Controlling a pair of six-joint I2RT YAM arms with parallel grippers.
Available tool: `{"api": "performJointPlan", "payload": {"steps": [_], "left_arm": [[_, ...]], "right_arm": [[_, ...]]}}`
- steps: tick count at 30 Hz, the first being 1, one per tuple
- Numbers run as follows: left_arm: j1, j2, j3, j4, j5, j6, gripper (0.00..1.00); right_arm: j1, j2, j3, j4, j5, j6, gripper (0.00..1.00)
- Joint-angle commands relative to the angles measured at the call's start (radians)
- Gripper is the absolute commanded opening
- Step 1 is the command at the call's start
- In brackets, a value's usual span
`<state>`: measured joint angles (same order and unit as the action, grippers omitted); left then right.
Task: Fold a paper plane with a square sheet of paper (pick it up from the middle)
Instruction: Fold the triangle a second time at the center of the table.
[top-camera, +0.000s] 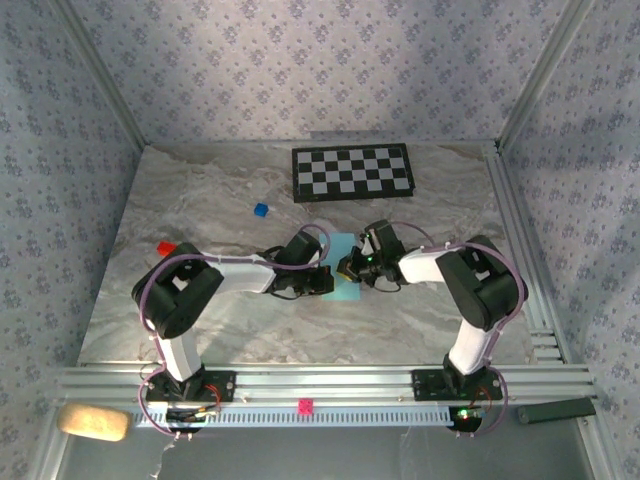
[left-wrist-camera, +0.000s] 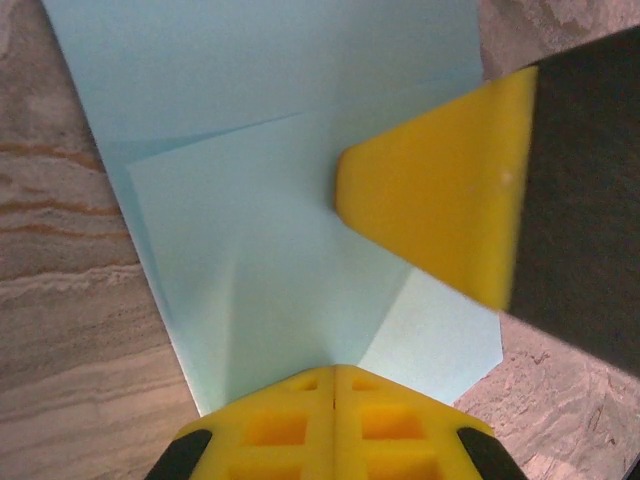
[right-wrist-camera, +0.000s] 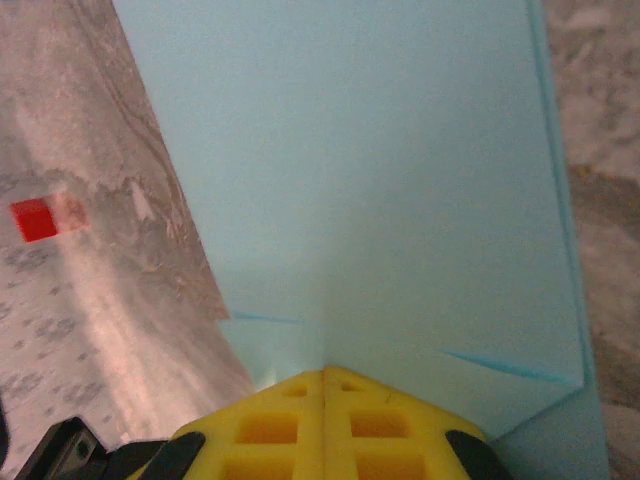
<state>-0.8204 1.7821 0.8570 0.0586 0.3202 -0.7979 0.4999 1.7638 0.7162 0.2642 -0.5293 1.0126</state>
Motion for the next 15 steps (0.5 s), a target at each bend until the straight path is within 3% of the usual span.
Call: {"api": "performJointPlan", "payload": {"steps": [1,9,15], "left_arm": [[-0.009,0.025,-0.028,-0.163,-0.052,0.012,0.00],[-0.008,0.031,-0.028,-0.155,-0.047,0.010,0.00],[-0.009,0.029,-0.027,-0.146,-0.043,0.007,0.00]], "right_arm": [[-0.070,0.008,-0.041,-0.017,0.023,0.003,0.03],[-0.223,-0.031,-0.044,0.015,0.004,-0.022,0.04],[-0.195,-0.150,-0.028,-0.038,-0.009,-0.069,0.07]]}}
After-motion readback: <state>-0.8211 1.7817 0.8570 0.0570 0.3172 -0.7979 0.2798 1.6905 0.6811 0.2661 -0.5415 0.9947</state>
